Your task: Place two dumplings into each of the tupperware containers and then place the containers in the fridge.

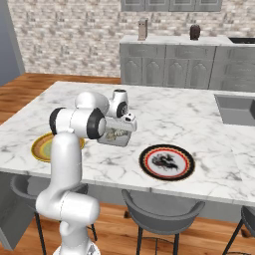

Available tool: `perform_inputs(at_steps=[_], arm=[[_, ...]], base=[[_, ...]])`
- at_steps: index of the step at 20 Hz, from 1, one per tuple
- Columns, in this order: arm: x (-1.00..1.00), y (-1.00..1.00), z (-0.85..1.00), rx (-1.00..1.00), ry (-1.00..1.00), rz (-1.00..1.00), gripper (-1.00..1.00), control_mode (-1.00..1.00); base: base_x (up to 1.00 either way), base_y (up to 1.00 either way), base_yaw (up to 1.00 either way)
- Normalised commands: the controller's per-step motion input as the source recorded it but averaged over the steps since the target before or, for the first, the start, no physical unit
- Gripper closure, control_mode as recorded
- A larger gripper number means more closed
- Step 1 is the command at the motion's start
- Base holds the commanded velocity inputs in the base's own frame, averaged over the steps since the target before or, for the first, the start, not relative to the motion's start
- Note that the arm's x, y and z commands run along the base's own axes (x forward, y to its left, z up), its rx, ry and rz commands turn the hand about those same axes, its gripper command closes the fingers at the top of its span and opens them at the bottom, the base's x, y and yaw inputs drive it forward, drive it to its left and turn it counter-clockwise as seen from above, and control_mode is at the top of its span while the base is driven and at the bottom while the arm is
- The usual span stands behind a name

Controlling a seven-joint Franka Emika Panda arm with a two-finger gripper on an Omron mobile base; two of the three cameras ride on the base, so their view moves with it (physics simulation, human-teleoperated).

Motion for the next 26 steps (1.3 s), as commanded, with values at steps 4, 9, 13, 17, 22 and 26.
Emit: perform_inputs(at_steps=[4,9,13,17,22,26], arm=[[-0.05,-0.08,0.00,0.00,0.01,0.00,1.00,-1.00],[-0.04,-0.17,0.00,0.00,0.01,0.00,1.00,-1.00],[-0.03,0.08,-0.09,-0.01,0.02,0.00,1.00,-1.00],[-0.06,0.04,0.00,0.00,0.01,0.00,1.00,-1.00],[0.00,0.00,0.00,0.00,0.00,0.00,1.00,-1.00],[0.00,0.00,0.00,0.00,0.00,0.00,1.00,-1.00]], base=[[0.00,0.00,0.00],[0.00,0.00,0.00],[0.00,0.00,0.00],[0.00,0.00,0.00],[0.00,0.00,0.00],[0.00,0.00,0.00]])
